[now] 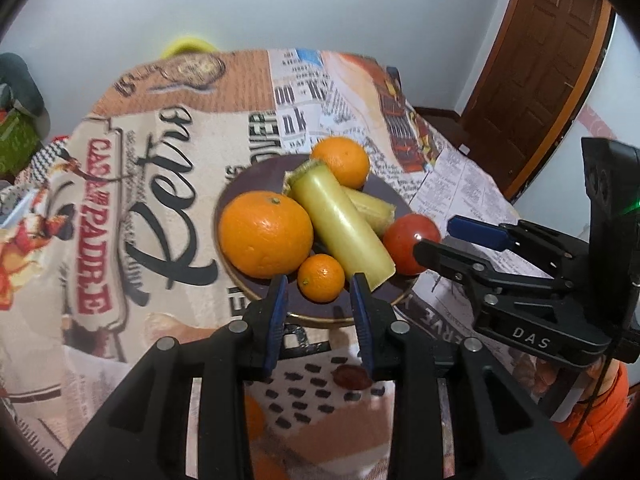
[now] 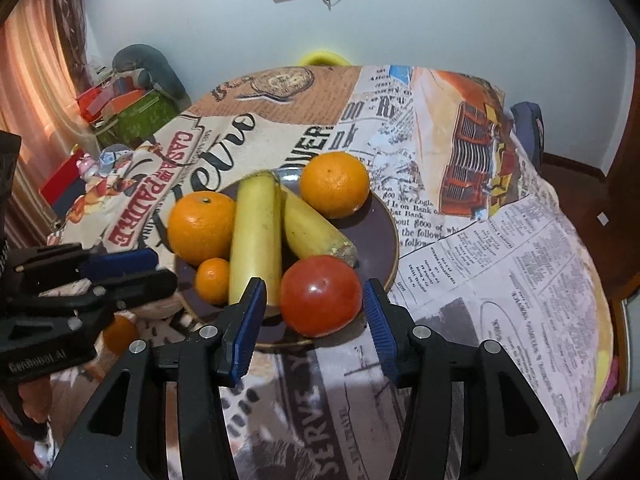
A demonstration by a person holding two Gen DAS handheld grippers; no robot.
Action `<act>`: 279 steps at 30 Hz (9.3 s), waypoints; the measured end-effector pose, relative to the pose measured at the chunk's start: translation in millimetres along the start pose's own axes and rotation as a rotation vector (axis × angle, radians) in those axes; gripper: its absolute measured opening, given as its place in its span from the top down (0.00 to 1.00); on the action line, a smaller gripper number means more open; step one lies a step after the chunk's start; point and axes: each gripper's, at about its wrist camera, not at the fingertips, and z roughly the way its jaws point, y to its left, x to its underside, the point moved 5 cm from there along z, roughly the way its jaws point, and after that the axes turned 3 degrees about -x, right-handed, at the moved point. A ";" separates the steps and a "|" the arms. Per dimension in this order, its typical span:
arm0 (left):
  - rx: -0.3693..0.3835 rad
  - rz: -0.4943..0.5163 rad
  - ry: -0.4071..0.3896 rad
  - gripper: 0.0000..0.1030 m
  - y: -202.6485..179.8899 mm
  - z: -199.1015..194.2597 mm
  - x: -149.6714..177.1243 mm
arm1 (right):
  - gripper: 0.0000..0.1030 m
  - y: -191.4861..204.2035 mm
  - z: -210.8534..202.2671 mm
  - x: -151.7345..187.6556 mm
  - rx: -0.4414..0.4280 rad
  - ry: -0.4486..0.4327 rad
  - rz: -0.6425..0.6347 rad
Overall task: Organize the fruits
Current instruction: 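Release the tangerine onto the plate with the left tool while the right tool releases the tomato, then grasp the second tangerine with the left tool while the right tool grasps the bread roll, then carry the tangerine with the left tool while the right tool carries the bread roll over the plate, then release the tangerine onto the plate with the left tool while the right tool releases the bread roll, then grasp the small dark red grape on the cloth with the right tool, then carry the grape with the right tool over to the plate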
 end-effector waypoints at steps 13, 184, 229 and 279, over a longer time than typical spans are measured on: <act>-0.088 -0.036 -0.063 0.64 39.5 -58.3 10.9 | 0.51 36.1 -39.4 -4.1 -0.008 -0.063 -0.055; -0.112 -0.037 -0.145 0.49 20.6 -88.3 -27.5 | 0.40 24.4 -98.2 -32.4 -0.010 -0.157 -0.064; -0.009 -0.001 0.035 0.42 -21.8 -38.4 85.8 | 0.74 5.0 -49.3 134.6 0.002 0.189 0.061; -0.046 -0.007 -0.033 0.72 14.9 4.1 13.2 | 0.74 14.6 -15.1 -4.4 -0.067 -0.055 -0.023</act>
